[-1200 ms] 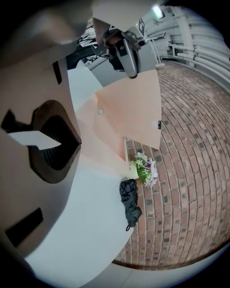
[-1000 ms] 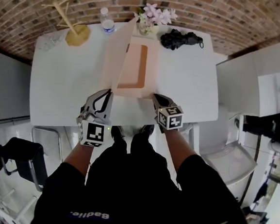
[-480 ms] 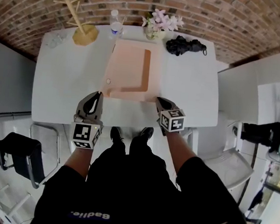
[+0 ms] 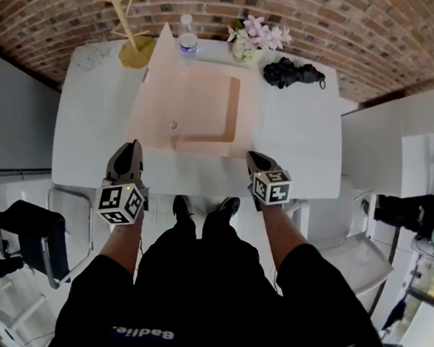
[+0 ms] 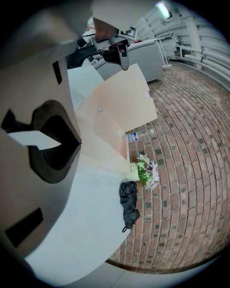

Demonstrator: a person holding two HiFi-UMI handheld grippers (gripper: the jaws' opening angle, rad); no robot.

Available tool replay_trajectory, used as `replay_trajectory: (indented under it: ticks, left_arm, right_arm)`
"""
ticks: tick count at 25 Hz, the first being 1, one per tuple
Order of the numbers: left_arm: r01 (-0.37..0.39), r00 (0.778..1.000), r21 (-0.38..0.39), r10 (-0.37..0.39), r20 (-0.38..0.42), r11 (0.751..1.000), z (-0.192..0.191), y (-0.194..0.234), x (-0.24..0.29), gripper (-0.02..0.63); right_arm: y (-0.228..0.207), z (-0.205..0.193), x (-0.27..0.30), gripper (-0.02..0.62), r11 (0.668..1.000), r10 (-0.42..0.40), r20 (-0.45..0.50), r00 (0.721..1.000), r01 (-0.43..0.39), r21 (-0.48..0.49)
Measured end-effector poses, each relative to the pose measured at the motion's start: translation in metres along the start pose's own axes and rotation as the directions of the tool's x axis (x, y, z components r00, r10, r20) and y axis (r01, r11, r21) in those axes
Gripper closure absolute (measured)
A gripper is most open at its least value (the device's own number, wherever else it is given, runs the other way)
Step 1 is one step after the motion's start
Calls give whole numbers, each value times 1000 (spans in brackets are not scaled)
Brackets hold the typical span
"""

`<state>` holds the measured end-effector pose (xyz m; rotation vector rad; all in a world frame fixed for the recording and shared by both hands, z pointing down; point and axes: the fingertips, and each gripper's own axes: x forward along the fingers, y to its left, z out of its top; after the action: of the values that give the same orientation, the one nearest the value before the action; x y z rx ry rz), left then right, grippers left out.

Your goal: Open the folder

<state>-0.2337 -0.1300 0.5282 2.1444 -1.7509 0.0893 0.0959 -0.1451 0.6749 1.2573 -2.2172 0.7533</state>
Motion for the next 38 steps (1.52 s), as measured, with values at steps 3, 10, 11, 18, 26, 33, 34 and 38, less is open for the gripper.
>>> replay_trajectory:
  ticks: [3,10,11,18,26,33,34,38]
  left_arm:
    - [-54,999,-71,54,-6,996,-5,22,-3,601]
    - [-164,986,-214,162,-25,963,-21,68,-4,601]
    - [-185,983,-240,182,-33,953,-25,75,-4,601]
    - [-298,954,-268,282,-100,916,-48,116,-1,600]
    - [-384,921,-265,347,-176,885,-77,148,5,592]
    - [-432,893,-265,368,-258,862,-105,165,10,584]
    - [-435,891,-266,369,-265,860,-107,166,10,583]
    - [-444,885,-278,368,-287,852,-115,169,11,577]
  right_arm:
    - [-1,-3,1,568,1000,-4,-9,1000,4,3]
    - [0,1,3,568,1000,-7,-3,1000,7,3]
    - [0,1,3,568,1000,-8,-2,1000,8,3]
    - [1,0,3,568,1000,-9,-6,1000,9,6]
    - [-1,-1,3,568,1000,-17,-4,1000,17,1]
    - [-5,3,2,568,1000,-29,-5,1000,29,-4]
    - [-5,3,2,568,1000,-30,-5,1000,30,-4]
    - [-8,0,3,568,999,-35,-20,999,35,-3]
